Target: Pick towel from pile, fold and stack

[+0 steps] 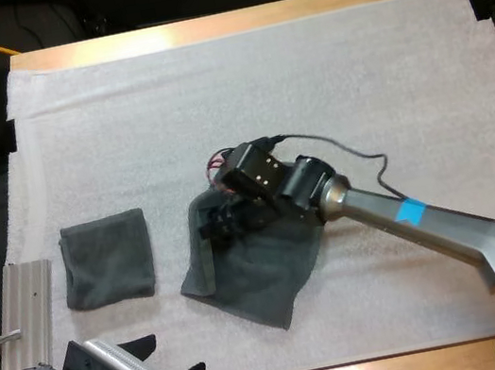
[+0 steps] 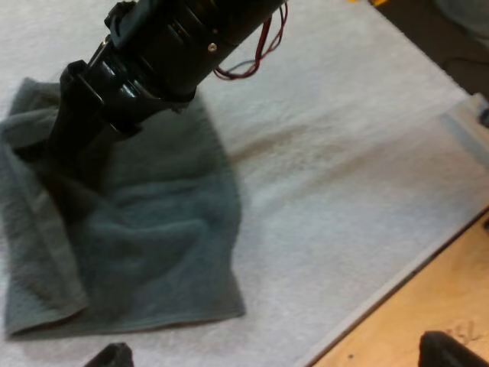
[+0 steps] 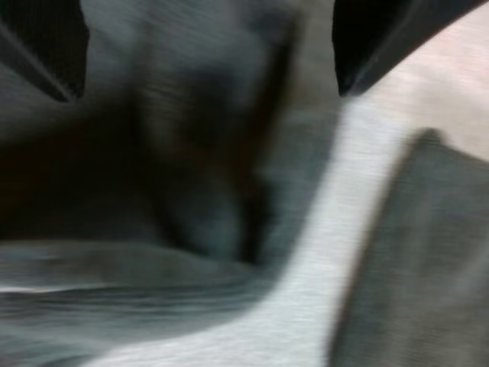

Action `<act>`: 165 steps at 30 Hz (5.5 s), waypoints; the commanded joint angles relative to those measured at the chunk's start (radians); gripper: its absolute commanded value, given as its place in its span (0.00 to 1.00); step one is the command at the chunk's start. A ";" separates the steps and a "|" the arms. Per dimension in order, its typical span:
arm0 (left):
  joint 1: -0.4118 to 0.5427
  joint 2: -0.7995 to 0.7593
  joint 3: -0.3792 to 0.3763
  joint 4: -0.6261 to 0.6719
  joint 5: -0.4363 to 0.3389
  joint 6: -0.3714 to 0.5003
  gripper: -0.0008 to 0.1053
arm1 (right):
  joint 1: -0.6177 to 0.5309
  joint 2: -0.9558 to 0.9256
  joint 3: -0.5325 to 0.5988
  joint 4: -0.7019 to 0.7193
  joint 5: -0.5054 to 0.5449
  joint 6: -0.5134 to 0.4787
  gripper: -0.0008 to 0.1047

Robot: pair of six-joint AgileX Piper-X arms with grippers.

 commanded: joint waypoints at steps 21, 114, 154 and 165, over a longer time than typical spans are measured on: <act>-0.004 -0.001 0.016 -0.099 0.078 0.046 0.66 | -0.357 -0.023 -0.009 0.200 0.018 -0.055 0.62; -0.836 0.937 0.294 -0.672 -0.532 0.344 0.58 | -0.398 -0.099 0.254 0.417 0.243 -0.207 0.01; -0.836 1.163 0.169 -0.677 -0.508 0.260 0.22 | -0.398 -0.099 0.254 0.451 0.243 -0.205 0.01; -0.836 1.154 0.165 -0.667 -0.514 0.191 0.01 | -0.398 -0.108 0.254 0.445 0.243 -0.214 0.01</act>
